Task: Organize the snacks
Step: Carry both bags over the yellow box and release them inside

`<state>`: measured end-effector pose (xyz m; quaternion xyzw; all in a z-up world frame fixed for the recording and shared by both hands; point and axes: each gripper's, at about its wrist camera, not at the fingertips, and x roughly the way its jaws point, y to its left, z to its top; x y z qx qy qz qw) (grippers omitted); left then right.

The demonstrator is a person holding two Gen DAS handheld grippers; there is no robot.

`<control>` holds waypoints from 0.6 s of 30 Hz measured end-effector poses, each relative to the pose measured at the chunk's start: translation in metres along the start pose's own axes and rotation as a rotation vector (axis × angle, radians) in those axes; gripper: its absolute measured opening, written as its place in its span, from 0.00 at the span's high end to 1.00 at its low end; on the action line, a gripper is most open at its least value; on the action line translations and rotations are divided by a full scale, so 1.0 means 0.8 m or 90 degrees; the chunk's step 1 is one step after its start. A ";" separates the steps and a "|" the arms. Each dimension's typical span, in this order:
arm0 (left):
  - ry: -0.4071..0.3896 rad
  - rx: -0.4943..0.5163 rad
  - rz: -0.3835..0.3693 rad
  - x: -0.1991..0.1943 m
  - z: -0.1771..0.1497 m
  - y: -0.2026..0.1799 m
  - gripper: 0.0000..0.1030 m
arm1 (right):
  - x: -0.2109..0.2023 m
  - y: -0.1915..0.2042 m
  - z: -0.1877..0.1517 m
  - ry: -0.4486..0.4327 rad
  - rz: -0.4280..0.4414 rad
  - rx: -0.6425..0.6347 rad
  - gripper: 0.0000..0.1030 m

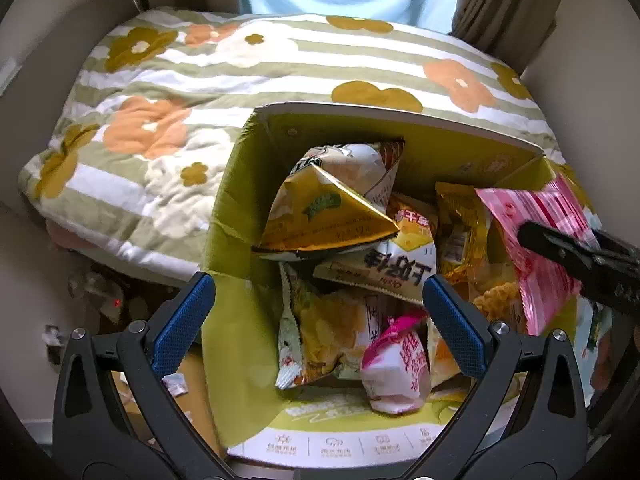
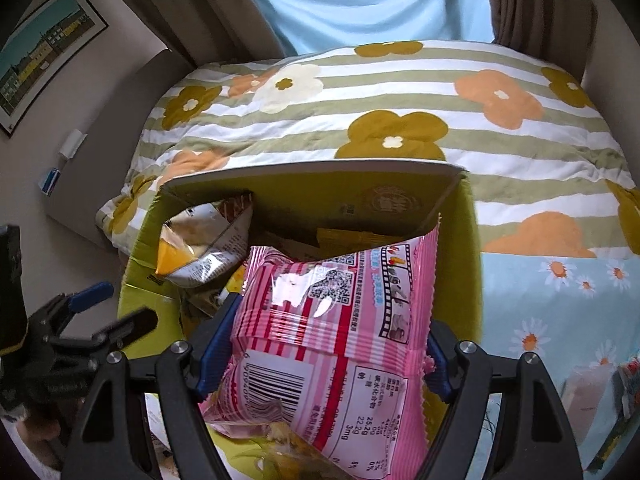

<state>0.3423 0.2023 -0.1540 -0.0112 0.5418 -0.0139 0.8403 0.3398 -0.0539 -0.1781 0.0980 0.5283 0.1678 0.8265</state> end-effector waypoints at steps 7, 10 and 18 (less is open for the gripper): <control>-0.007 -0.013 0.019 -0.017 -0.014 -0.001 0.00 | -0.002 0.015 0.004 -0.052 0.003 -0.038 0.01; -0.007 -0.021 0.024 -0.025 -0.024 -0.001 0.00 | -0.012 0.012 -0.004 -0.061 -0.014 -0.039 0.01; -0.019 -0.016 0.035 -0.041 -0.038 -0.011 0.00 | -0.027 -0.002 -0.032 -0.032 -0.034 -0.043 0.01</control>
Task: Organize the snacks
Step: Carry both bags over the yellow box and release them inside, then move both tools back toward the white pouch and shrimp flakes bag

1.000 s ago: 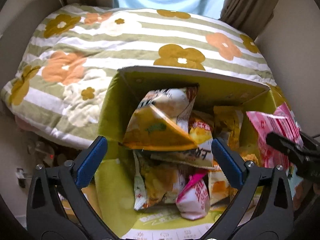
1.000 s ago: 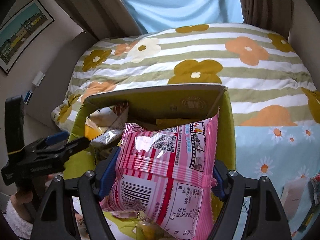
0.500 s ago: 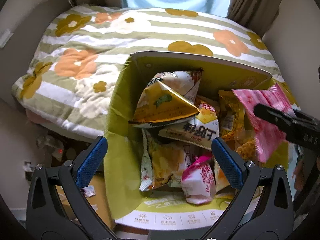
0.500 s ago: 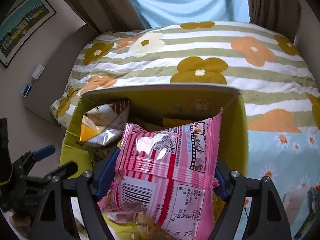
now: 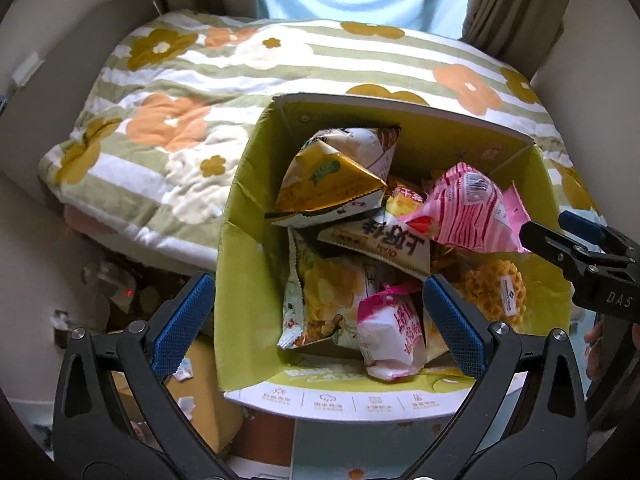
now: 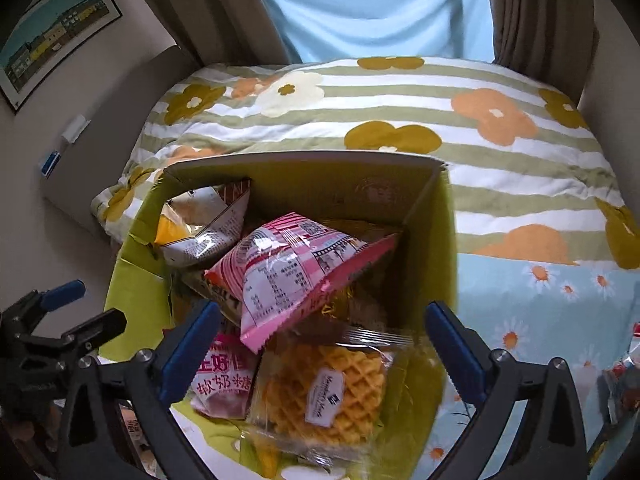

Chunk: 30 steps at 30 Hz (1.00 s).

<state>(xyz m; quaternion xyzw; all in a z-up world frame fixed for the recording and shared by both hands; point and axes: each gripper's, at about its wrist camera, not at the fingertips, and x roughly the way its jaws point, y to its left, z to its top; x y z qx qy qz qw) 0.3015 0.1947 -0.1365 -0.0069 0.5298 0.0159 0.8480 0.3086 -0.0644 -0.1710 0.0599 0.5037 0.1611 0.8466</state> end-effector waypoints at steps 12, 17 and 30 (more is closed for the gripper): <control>-0.045 0.055 -0.033 -0.035 -0.001 -0.039 0.00 | -0.066 -0.012 -0.009 -0.056 -0.040 0.023 0.01; -0.063 0.108 -0.086 -0.046 0.001 -0.080 0.00 | -0.102 -0.033 -0.024 -0.085 -0.076 0.064 0.01; -0.060 0.224 -0.193 -0.068 -0.017 -0.236 0.00 | -0.203 -0.151 -0.104 -0.142 -0.189 0.200 0.01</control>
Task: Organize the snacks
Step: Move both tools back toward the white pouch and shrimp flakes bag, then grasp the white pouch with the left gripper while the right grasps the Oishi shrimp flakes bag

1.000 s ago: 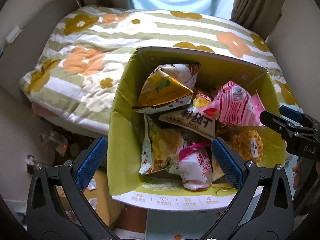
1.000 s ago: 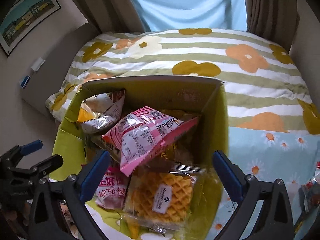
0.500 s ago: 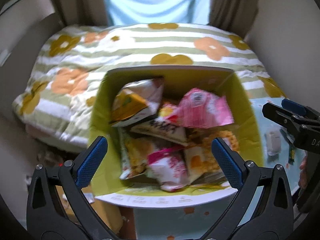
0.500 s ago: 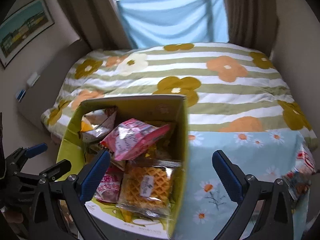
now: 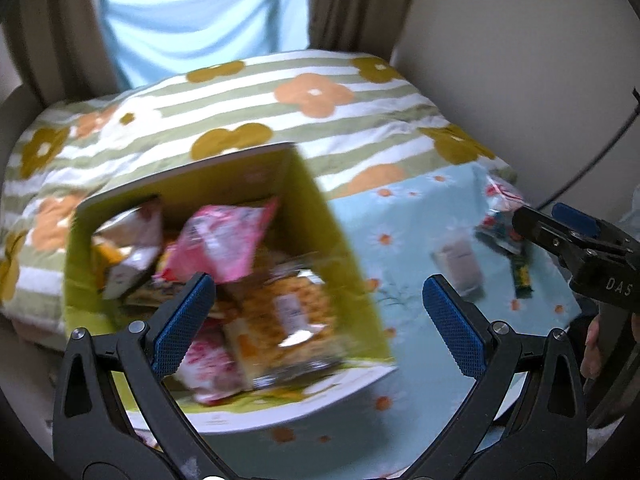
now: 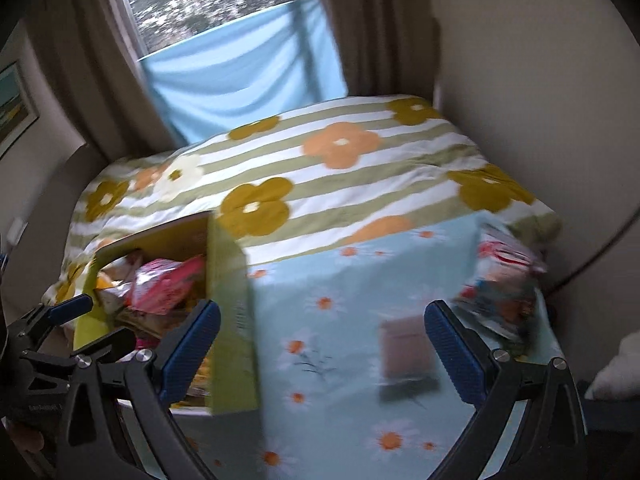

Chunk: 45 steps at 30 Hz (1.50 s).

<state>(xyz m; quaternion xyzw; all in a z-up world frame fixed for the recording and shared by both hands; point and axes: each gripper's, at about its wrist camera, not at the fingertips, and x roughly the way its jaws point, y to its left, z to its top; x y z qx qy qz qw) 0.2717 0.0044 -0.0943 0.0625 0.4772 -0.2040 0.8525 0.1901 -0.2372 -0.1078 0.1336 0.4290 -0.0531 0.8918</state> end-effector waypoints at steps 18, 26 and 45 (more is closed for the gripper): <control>0.093 -0.062 -0.020 0.144 -0.002 -0.212 0.00 | 0.058 -0.237 -0.001 0.090 0.027 0.066 0.01; 0.144 -0.072 -0.013 0.231 -0.012 -0.244 0.00 | 0.114 -0.266 -0.004 0.121 0.030 0.083 0.01; 0.182 0.015 0.022 0.322 -0.018 -0.264 0.27 | 0.184 -0.275 0.010 0.139 -0.050 0.131 0.01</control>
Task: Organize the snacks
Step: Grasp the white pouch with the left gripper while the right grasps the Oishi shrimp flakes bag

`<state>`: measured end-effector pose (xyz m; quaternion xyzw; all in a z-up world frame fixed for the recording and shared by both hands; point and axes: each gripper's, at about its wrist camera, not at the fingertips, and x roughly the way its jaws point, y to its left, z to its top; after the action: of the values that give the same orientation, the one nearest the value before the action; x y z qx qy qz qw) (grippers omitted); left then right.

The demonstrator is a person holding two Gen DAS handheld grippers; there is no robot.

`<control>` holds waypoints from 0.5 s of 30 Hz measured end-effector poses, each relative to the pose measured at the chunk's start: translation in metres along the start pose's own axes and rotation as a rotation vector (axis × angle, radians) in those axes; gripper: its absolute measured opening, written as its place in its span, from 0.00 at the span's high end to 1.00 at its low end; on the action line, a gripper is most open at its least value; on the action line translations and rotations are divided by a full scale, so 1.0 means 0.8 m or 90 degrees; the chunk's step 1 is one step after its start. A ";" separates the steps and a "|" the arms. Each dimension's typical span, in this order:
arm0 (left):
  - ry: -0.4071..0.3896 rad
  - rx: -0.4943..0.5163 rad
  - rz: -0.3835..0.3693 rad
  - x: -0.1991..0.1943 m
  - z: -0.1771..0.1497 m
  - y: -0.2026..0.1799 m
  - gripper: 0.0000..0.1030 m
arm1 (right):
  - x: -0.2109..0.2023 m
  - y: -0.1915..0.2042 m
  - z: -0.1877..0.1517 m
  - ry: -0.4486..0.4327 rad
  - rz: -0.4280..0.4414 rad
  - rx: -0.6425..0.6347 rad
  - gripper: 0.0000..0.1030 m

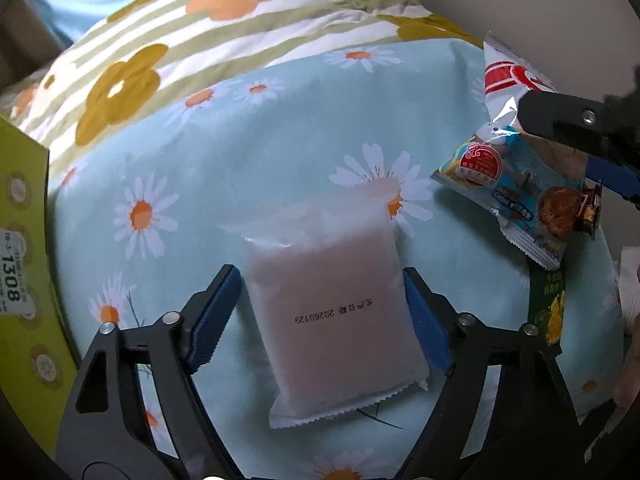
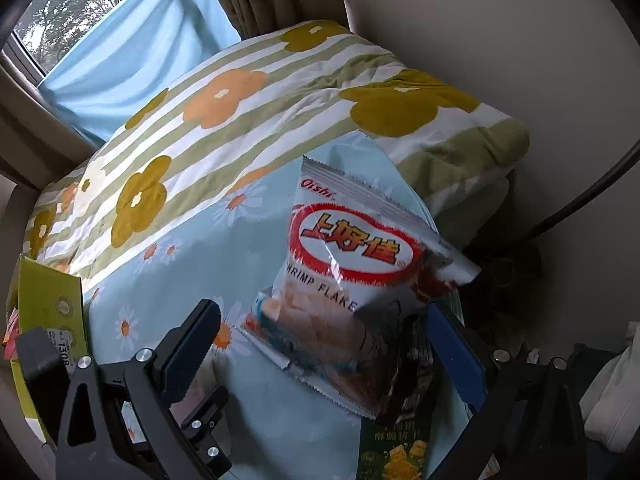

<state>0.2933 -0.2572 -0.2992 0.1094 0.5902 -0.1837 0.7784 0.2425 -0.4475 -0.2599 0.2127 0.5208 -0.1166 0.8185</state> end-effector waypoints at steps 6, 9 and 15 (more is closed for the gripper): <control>-0.013 0.011 -0.011 -0.002 0.004 0.007 0.34 | 0.011 0.003 0.007 0.003 -0.010 0.003 0.01; -0.013 0.011 -0.017 -0.003 0.005 0.012 0.35 | 0.019 0.007 0.009 0.008 -0.016 -0.005 0.01; -0.013 -0.002 -0.016 -0.005 0.012 0.027 0.35 | 0.032 0.019 0.012 0.015 -0.029 -0.023 0.01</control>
<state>0.3096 -0.2406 -0.2941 0.0989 0.5839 -0.1934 0.7822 0.2672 -0.4379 -0.2764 0.1873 0.5374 -0.1233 0.8130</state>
